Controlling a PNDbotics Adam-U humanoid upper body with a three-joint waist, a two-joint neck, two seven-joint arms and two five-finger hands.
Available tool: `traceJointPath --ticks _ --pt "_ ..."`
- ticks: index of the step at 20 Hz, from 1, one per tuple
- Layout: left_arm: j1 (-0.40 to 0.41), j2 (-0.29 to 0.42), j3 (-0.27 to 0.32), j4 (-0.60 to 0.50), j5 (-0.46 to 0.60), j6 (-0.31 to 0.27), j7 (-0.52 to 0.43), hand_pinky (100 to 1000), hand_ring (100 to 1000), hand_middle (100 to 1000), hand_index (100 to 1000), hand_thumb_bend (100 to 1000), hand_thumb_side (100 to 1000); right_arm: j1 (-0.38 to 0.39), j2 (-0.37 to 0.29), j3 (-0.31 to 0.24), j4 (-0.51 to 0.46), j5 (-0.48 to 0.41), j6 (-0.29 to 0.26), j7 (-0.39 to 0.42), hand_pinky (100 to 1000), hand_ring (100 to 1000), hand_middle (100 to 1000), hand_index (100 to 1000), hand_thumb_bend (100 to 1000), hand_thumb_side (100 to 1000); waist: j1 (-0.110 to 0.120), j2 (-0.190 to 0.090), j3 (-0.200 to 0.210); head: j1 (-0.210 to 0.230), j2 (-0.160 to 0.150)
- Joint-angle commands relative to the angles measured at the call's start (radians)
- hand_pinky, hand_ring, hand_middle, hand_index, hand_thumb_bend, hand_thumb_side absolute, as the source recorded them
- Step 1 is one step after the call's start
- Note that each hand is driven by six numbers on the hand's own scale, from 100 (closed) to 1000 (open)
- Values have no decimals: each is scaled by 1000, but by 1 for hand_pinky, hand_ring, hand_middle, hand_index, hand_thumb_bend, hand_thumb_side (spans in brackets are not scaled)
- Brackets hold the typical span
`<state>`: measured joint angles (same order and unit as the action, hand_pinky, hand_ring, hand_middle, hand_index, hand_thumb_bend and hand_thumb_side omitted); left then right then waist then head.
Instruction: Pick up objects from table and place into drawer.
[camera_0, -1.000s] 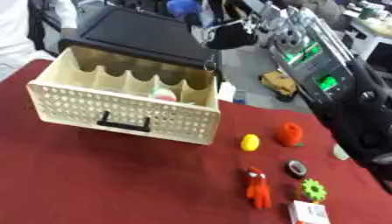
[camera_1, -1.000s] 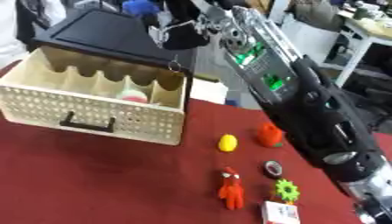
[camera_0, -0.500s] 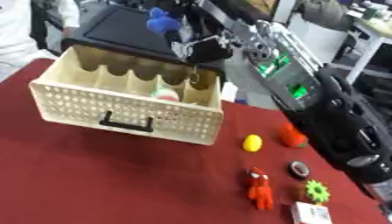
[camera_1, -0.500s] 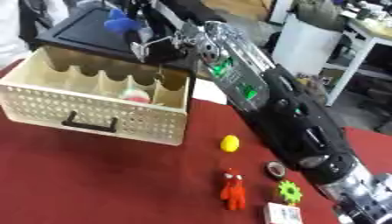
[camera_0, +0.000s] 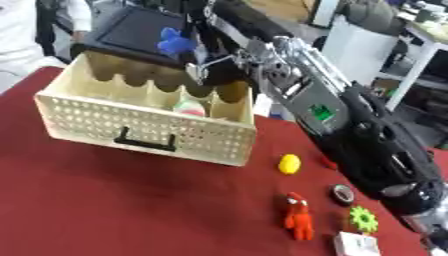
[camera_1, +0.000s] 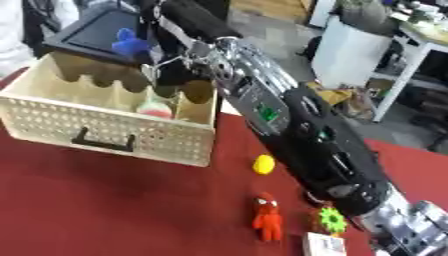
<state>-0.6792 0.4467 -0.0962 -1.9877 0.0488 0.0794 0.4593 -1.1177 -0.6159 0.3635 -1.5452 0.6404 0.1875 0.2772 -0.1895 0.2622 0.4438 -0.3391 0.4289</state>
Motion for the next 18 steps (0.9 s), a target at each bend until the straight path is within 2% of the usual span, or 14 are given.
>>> traceJointPath --ticks 1,3,5,8,10,12,18 --pt "-16 10 2 -12 2 2 0 241 159 198 767 100 1000 -24 -11 -5 -4 28 10 11 199 378 276 405 100 125 11 -20 -1 -8 -14" --pt "-15 10 2 -12 3 2 1 241 160 198 766 100 1000 -23 -11 -2 -3 49 17 18 236 403 304 432 100 119 11 -22 -1 -11 -16" --pt "-15 9 2 -12 3 2 1 241 160 199 766 100 1000 -21 -10 0 -3 66 17 34 347 479 389 520 100 100 10 -23 0 -11 -16" --pt "-15 9 3 -12 4 2 2 241 160 199 766 100 1000 -21 -11 0 -6 85 6 72 585 650 537 695 100 218 10 -24 0 -10 -14" --pt "-14 9 3 -12 4 3 2 241 160 199 766 100 1000 -20 -15 -3 -10 102 -5 94 686 752 650 782 100 317 10 -25 1 -8 -12" --pt "-13 9 3 -12 4 2 3 241 160 198 766 100 1000 -17 -18 -5 -9 116 -12 112 716 774 685 804 100 352 10 -25 1 -7 -12" --pt "-12 8 3 -12 5 3 3 240 159 197 765 100 1000 -16 -20 -13 -14 126 -22 131 729 789 720 826 100 413 10 -24 -1 -4 -9"
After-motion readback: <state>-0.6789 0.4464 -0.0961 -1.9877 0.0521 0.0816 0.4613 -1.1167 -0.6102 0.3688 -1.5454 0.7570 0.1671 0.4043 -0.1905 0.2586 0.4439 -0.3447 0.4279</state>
